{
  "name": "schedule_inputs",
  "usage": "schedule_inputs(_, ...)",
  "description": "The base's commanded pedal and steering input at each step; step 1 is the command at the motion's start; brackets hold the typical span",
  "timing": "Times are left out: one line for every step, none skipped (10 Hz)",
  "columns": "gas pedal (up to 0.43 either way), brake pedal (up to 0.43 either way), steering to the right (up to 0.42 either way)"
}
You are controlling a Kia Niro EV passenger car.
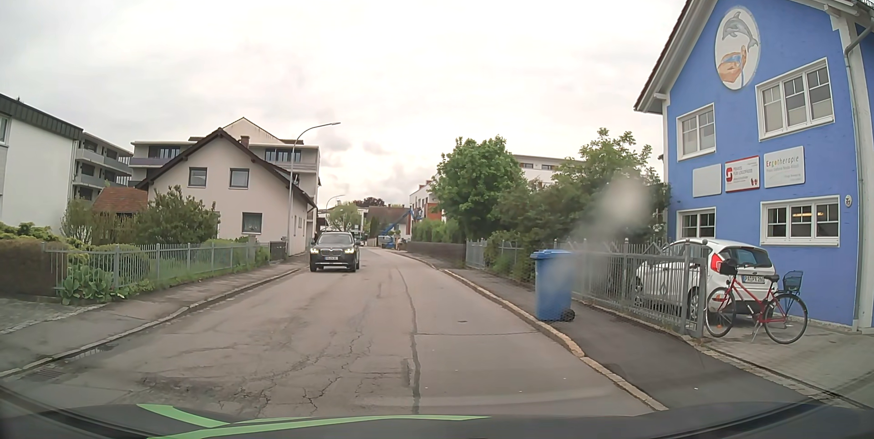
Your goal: Follow the waypoints while adhering to traffic rules and regulations
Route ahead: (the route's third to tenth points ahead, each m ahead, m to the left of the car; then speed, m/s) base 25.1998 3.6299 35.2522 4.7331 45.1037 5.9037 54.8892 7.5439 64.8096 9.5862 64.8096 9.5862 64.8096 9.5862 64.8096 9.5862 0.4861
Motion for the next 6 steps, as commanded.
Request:
schedule_inputs(0.0,0.012,-0.002)
schedule_inputs(0.0,0.049,-0.002)
schedule_inputs(0.0,0.061,-0.002)
schedule_inputs(0.0,0.061,-0.002)
schedule_inputs(0.0,0.061,-0.002)
schedule_inputs(0.0,0.067,-0.003)
